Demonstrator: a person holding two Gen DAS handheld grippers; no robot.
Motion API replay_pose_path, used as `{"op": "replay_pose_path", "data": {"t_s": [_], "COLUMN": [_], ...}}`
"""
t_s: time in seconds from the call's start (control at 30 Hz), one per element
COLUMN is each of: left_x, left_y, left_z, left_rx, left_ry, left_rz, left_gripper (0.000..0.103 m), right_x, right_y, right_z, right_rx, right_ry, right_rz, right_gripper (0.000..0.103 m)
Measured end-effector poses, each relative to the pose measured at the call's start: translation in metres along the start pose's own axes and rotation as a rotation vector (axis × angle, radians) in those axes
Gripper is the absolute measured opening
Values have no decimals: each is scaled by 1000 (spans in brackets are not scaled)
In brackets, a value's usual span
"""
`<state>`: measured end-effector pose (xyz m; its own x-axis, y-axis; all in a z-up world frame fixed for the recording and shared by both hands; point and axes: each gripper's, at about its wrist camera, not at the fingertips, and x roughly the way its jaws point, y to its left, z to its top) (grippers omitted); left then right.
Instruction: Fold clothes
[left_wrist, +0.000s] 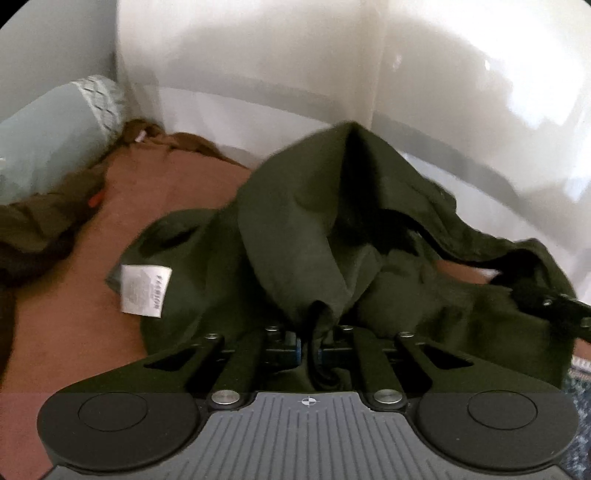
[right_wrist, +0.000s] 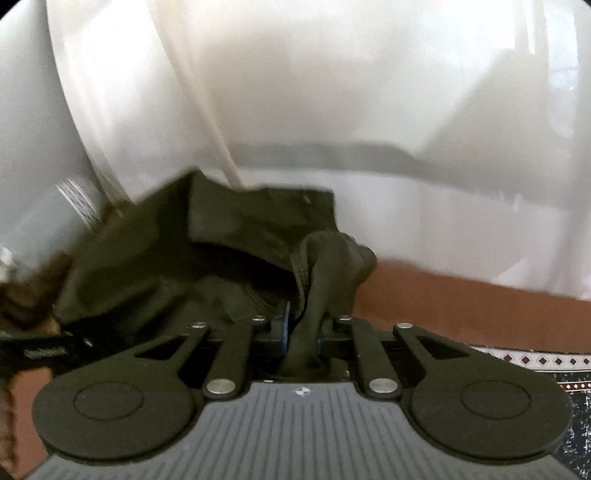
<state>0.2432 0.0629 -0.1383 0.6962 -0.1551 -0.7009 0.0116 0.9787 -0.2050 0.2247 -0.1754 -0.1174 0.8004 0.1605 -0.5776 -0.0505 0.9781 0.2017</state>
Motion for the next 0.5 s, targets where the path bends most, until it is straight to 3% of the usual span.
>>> {"op": "replay_pose_path", "data": {"t_s": [0.3, 0.5], "left_x": [-124, -239], "left_y": [-11, -62], "left_z": [42, 42], "left_rx": [-37, 33], "left_ry": [-138, -268], "left_rz": [-19, -127], "left_gripper": [0, 0], "right_x": [-111, -232], "right_y": [13, -19], "right_z": [74, 122], "right_rx": [74, 72], "right_ry": [-152, -305], "right_rz": [181, 221], "right_gripper": [12, 12]}}
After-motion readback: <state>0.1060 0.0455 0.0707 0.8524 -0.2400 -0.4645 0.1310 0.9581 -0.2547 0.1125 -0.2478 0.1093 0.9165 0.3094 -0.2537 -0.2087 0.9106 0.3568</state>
